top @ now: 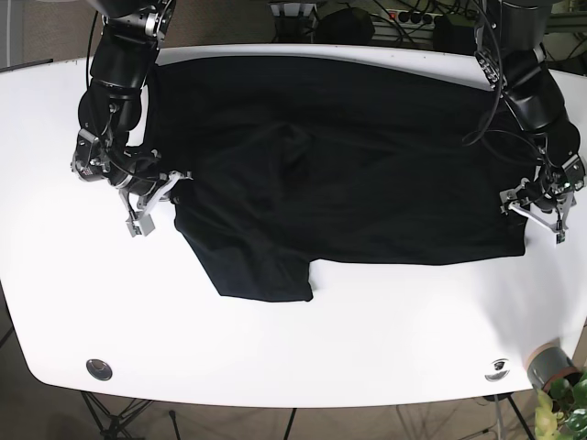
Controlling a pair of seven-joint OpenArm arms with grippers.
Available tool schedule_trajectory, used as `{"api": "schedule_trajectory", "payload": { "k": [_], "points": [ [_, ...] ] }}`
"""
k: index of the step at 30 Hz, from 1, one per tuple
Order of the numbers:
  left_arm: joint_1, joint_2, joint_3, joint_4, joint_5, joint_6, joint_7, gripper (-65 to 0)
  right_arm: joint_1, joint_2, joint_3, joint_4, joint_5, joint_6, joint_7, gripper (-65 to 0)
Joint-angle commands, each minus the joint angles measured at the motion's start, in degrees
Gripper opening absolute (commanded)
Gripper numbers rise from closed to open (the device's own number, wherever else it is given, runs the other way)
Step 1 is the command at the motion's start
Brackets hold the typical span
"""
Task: Fold the T-shirt properly
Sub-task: 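Grasp the black shirt side edges with both grippers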
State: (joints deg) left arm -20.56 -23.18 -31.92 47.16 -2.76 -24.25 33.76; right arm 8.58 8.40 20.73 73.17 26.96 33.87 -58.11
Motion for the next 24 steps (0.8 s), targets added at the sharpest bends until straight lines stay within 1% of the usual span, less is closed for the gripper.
{"api": "schedule_trajectory", "payload": {
  "k": [1,7,12,16,17,19,21,22,24],
  "points": [
    [-1.55,-1.04,1.99,-0.69,-0.62,-2.96,0.31,-12.2,0.87,0.61,0.15,0.64,0.16,0.02,-0.05,-62.0],
    [-1.55,-0.78,4.45,-1.22,-0.62,-8.06,0.57,-12.2,0.87,0.52,0.15,0.72,0.25,0.02,-0.05,-62.0],
    [-1.55,0.28,5.68,-2.89,-0.62,-10.78,0.92,-12.2,0.87,0.43,0.15,0.64,0.25,0.02,-0.05,-62.0],
    [-1.55,0.28,5.68,-2.54,-0.62,-13.42,4.35,-12.5,0.87,0.43,0.24,0.64,0.25,0.02,-0.05,-62.0],
    [-1.55,0.28,5.68,-2.54,-0.71,-15.35,5.23,-12.6,0.87,0.43,0.24,0.64,0.25,-0.07,-0.05,-62.0],
    [-1.55,0.28,5.68,-2.54,-0.71,-15.75,5.41,-12.8,0.87,0.43,0.24,0.64,0.25,-0.07,-0.05,-62.0],
    [-1.47,0.28,5.59,-2.63,-0.71,-15.75,5.23,-16.4,0.87,0.43,0.24,0.64,0.25,-0.07,-0.05,-62.0],
    [-1.47,0.28,5.5,-2.72,-0.71,-15.75,5.23,-20.0,0.87,0.43,0.24,0.64,0.25,-0.07,-0.05,-62.0],
    [-1.47,0.28,5.5,-2.89,-0.71,-15.75,5.14,-31.0,0.87,0.43,0.24,0.55,0.25,-0.07,-0.05,-62.0]
  ]
}}
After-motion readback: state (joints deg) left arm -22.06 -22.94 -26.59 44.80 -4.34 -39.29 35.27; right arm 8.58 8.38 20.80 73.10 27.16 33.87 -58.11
